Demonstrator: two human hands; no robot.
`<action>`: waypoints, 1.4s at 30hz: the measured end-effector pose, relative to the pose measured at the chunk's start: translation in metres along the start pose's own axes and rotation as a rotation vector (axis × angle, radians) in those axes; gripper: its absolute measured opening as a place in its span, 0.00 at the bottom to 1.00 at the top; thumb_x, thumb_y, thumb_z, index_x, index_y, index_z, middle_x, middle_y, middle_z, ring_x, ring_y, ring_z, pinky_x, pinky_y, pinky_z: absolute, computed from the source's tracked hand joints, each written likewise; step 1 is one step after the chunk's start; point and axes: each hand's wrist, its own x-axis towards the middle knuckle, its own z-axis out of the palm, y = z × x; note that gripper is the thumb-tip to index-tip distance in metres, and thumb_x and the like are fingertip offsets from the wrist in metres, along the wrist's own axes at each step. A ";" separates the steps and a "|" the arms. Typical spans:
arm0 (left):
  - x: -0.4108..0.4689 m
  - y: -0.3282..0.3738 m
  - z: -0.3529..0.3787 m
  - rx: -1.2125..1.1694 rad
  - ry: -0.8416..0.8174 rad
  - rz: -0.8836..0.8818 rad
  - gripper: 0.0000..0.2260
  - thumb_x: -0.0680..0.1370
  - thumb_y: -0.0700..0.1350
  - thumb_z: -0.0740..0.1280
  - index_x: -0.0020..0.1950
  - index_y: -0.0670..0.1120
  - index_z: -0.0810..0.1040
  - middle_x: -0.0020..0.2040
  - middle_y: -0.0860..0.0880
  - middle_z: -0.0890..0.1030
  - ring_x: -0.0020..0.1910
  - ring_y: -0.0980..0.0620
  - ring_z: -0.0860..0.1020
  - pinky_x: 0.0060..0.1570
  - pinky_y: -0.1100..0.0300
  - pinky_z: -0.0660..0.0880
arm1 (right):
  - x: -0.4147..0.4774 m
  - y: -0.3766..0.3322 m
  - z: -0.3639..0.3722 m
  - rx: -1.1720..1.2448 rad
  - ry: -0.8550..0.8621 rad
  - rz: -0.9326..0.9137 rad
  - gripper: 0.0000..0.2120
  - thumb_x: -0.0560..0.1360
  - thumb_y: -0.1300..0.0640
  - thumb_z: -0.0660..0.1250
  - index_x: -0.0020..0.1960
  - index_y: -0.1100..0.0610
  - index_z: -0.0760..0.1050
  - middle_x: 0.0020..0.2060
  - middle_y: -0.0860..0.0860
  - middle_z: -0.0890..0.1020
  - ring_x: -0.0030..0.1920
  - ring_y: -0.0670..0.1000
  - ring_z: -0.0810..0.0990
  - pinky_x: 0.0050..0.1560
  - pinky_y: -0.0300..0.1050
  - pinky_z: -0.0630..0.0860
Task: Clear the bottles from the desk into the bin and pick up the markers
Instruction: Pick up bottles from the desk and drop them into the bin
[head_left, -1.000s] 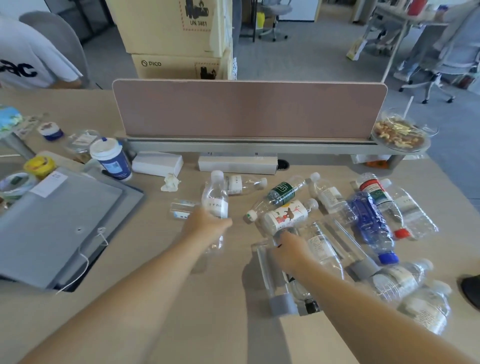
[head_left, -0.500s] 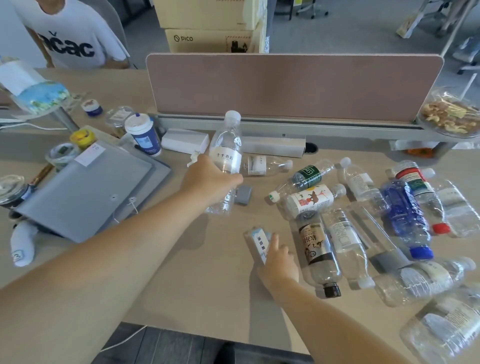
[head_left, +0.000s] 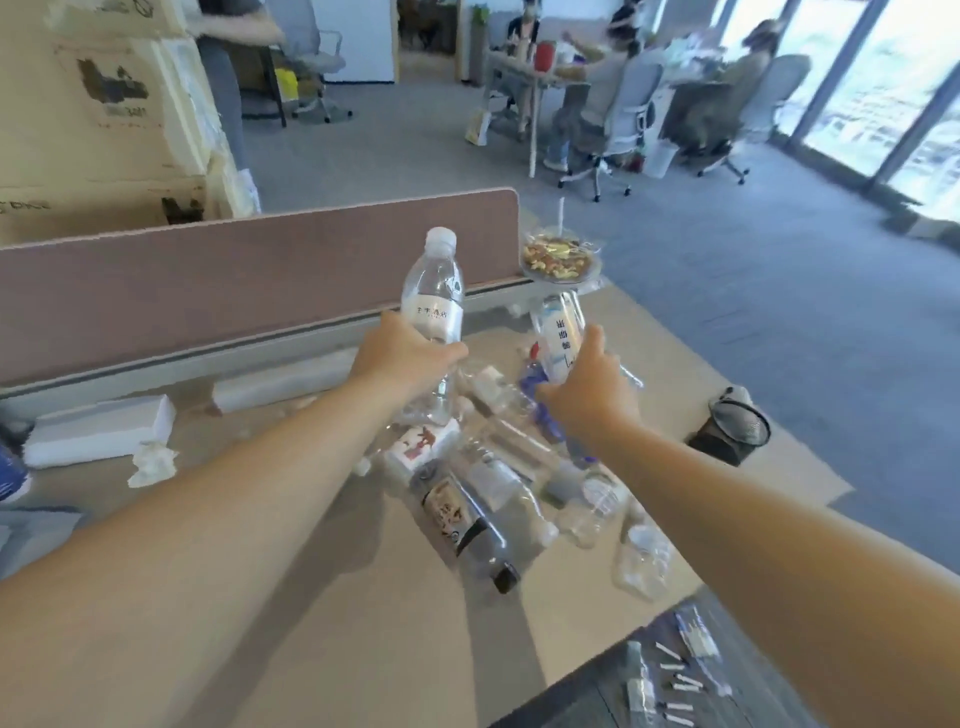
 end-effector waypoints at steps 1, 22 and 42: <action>-0.001 0.013 0.021 -0.006 -0.055 0.039 0.18 0.64 0.56 0.72 0.49 0.48 0.79 0.39 0.50 0.81 0.39 0.49 0.81 0.28 0.62 0.67 | -0.004 0.021 -0.016 -0.017 0.041 0.059 0.34 0.69 0.52 0.71 0.68 0.52 0.57 0.54 0.58 0.75 0.50 0.60 0.79 0.43 0.54 0.79; -0.273 0.151 0.380 0.057 -0.998 0.287 0.26 0.68 0.52 0.74 0.60 0.43 0.72 0.50 0.47 0.79 0.37 0.54 0.76 0.30 0.62 0.70 | -0.290 0.388 -0.217 0.060 0.429 1.111 0.26 0.69 0.55 0.71 0.60 0.62 0.64 0.55 0.59 0.72 0.45 0.56 0.73 0.38 0.46 0.70; -0.415 0.127 0.843 0.448 -1.122 0.005 0.28 0.74 0.53 0.70 0.67 0.43 0.64 0.56 0.46 0.75 0.46 0.48 0.75 0.34 0.58 0.68 | -0.286 0.880 -0.177 0.343 0.089 1.436 0.28 0.70 0.58 0.71 0.63 0.65 0.62 0.58 0.61 0.75 0.51 0.58 0.74 0.45 0.45 0.68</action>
